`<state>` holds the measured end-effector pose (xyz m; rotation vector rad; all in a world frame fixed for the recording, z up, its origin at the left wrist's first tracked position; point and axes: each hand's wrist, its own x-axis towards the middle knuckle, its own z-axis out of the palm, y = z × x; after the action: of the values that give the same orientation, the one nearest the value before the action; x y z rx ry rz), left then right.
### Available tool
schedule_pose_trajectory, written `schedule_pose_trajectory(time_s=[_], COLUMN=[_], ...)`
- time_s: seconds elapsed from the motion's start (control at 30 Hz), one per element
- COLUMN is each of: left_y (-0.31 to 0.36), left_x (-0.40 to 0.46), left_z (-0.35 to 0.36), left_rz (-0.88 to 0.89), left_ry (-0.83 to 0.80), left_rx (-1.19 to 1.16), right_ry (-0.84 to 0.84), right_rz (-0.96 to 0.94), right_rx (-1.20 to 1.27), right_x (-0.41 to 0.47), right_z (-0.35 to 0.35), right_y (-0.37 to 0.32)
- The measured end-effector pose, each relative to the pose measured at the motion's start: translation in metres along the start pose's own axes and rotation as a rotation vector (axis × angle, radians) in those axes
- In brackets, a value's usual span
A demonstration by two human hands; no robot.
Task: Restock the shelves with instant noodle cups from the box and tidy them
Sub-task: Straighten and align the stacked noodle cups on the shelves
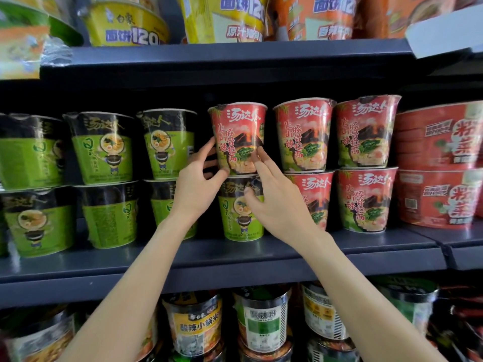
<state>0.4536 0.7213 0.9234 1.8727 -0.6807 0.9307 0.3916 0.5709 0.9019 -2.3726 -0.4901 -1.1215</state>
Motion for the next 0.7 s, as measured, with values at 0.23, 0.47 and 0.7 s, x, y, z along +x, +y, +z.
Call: schedule_pose_trajectory(time_s=[0.23, 0.47, 0.7], left_y=[-0.004, 0.0, -0.022], left_x=[0.001, -0.009, -0.045], left_z=[-0.001, -0.002, -0.064], left_rz=[0.003, 0.038, 0.278], left_ry=[0.015, 0.072, 0.41], left_rx=[-0.061, 0.02, 0.27], right_ry=[0.013, 0.128, 0.345], right_rz=[-0.033, -0.073, -0.229], right_rx=[0.033, 0.065, 0.178], right_x=[0.0, -0.002, -0.01], right_z=[0.001, 0.005, 0.024], right_y=[0.003, 0.006, -0.03])
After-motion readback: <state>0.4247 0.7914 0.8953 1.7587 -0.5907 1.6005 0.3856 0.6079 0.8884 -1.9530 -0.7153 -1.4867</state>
